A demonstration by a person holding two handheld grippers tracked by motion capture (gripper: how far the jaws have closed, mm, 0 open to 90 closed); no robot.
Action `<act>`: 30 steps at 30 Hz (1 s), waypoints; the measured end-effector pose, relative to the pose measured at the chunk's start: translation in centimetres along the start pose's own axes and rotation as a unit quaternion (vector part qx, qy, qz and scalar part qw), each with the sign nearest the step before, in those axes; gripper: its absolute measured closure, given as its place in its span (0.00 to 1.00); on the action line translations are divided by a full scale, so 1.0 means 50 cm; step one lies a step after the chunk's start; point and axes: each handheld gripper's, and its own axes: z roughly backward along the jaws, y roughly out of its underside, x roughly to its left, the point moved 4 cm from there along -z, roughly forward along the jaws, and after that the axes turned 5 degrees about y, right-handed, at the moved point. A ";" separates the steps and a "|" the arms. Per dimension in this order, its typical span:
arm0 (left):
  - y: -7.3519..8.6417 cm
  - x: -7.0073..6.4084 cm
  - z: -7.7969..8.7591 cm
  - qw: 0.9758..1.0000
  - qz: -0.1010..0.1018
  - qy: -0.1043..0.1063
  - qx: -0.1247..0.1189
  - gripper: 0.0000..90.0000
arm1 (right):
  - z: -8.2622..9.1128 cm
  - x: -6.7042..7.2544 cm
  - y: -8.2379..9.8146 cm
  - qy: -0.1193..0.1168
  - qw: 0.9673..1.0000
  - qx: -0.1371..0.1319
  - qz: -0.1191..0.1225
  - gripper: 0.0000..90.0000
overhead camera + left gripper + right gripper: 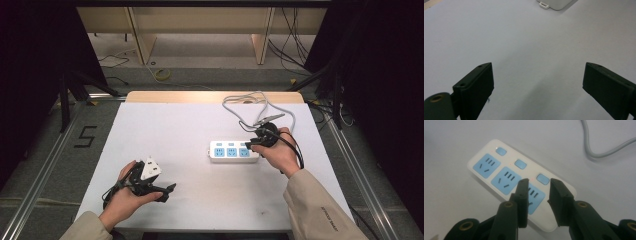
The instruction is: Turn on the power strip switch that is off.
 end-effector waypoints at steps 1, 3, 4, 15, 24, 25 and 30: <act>0.000 0.000 0.000 1.000 0.000 0.000 0.000 0.11 | 0.002 0.001 0.001 -0.001 1.000 -0.002 -0.001 0.76; 0.000 0.000 0.000 1.000 0.000 -0.001 0.000 0.11 | 0.006 0.003 0.002 -0.002 1.000 -0.007 0.002 0.76; 0.000 0.001 0.000 1.000 0.000 -0.001 0.000 0.11 | 0.009 0.005 0.004 -0.002 1.000 -0.006 0.000 0.75; 0.000 0.000 0.000 1.000 0.000 -0.001 0.000 0.11 | 0.033 0.014 0.022 -0.009 1.000 -0.022 0.004 0.72; 0.000 0.001 0.000 1.000 0.001 -0.001 0.000 0.11 | 0.049 0.016 0.043 -0.012 0.999 -0.034 0.000 0.71; 0.000 0.001 0.000 1.000 0.001 -0.001 0.000 0.11 | 0.050 0.016 0.044 -0.011 0.999 -0.035 0.000 0.70; 0.001 0.001 0.000 1.000 0.004 -0.003 -0.002 0.11 | 0.058 0.015 0.053 -0.010 0.999 -0.040 -0.001 0.70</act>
